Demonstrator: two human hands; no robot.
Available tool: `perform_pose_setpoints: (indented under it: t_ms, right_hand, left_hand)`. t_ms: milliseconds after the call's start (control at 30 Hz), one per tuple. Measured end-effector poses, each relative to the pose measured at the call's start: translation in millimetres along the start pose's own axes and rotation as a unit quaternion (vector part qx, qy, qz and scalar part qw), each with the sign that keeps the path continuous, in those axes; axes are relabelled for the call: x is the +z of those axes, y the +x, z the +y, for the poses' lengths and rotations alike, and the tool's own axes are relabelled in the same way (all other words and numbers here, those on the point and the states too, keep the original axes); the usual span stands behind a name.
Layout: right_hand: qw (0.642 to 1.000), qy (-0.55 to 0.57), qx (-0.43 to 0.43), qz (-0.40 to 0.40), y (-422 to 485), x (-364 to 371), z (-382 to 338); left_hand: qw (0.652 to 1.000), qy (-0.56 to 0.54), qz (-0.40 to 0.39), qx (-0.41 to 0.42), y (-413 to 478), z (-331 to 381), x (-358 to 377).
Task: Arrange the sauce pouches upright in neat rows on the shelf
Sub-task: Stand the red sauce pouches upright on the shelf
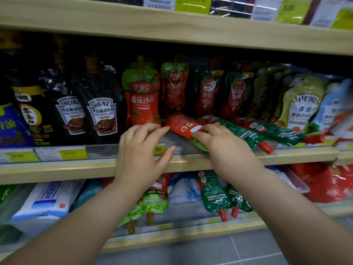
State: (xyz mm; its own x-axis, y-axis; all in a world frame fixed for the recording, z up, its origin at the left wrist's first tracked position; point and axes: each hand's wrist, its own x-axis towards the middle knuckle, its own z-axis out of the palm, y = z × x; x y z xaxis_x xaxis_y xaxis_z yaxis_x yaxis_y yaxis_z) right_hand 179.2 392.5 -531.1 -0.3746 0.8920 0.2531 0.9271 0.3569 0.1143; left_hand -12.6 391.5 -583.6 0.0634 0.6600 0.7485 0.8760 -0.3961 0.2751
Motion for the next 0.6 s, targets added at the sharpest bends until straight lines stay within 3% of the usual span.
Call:
perform_pose_setpoints:
  t_ms: [167, 333, 433, 533, 600]
  right_hand:
    - [0.988, 0.071, -0.038, 0.129, -8, -16, 14]
    - [0.95, 0.145, -0.08, 0.266, -13, -35, 16]
    - [0.921, 0.193, -0.054, 0.334, -11, -32, 15]
    - [0.865, 0.286, -0.004, 0.413, -12, -14, 13]
    - [0.854, 0.312, 0.024, 0.416, -13, 3, 10]
  left_hand:
    - [0.995, -0.075, -0.067, -0.003, 16, 20, 11]
    - [0.986, -0.149, -0.052, -0.045, 32, 32, 24]
    - [0.978, -0.186, -0.037, -0.081, 37, 35, 28]
    - [0.971, -0.208, -0.043, -0.109, 43, 33, 30]
    - [0.969, -0.214, -0.041, -0.118, 48, 31, 29]
